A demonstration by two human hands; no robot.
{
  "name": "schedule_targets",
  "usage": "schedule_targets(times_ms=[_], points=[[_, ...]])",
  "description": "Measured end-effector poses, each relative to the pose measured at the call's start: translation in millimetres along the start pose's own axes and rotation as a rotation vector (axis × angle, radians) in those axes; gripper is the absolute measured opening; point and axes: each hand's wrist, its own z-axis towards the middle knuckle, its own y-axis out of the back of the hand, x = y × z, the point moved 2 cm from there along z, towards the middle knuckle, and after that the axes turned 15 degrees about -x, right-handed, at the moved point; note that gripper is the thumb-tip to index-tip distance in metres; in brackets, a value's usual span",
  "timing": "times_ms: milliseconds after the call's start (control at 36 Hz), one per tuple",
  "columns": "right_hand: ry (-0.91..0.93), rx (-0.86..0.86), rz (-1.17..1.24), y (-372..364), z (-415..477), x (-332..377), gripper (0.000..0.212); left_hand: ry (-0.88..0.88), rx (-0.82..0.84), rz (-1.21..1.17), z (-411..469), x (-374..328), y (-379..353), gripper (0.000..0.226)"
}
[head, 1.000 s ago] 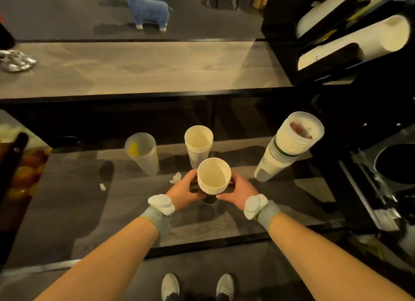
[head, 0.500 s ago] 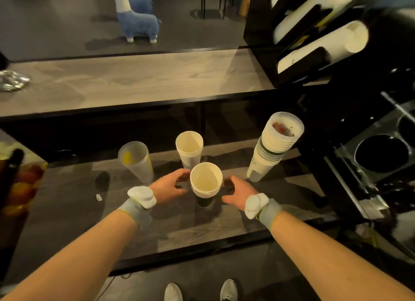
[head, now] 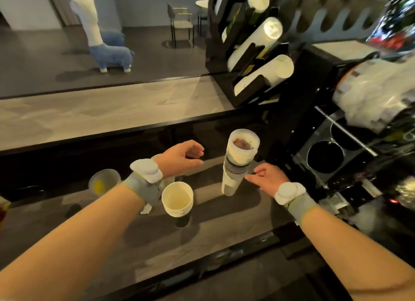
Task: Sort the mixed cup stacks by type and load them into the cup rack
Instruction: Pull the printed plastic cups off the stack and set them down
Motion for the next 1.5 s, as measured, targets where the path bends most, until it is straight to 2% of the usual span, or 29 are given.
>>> schedule_targets(times_ms=[111, 194, 306, 444, 750, 1056, 1194, 1389, 1500], points=[[0.028, -0.062, 0.088, 18.2, 17.4, 6.3, 0.072, -0.035, 0.028, 0.037, 22.7, -25.5, -24.1, 0.053], [0.058, -0.055, 0.222, 22.9, 26.4, 14.9, 0.086, -0.027, 0.028, 0.053, 37.3, -37.1, -42.8, 0.074], [0.161, -0.039, 0.252, 24.9, 37.7, 19.2, 0.095, 0.004, 0.047, -0.052, 49.7, -47.8, -60.6, 0.093], [0.249, -0.033, 0.301, 26.3, 43.7, 24.5, 0.078, -0.036, 0.037, -0.117, 55.6, -50.3, -71.5, 0.074], [0.284, -0.089, 0.273, 20.9, 51.8, 19.5, 0.069, -0.041, -0.075, -0.091, 65.0, -46.8, -75.0, 0.058], [0.331, -0.095, 0.339, 36.4, 53.8, 28.0, 0.065, -0.104, -0.07, -0.192, 66.6, -57.2, -62.0, 0.06], [0.372, -0.091, 0.443, 53.8, 51.5, 39.6, 0.063, -0.135, -0.039, -0.299, 69.5, -66.1, -49.7, 0.064], [0.467, -0.097, 0.481, 85.5, 48.7, 75.1, 0.07, -0.197, -0.122, -0.309, 78.8, -88.0, -15.8, 0.061], [0.54, -0.148, 0.465, 101.8, 42.2, 106.2, 0.065, -0.231, -0.2, -0.328, 77.2, -101.0, 12.8, 0.063]])
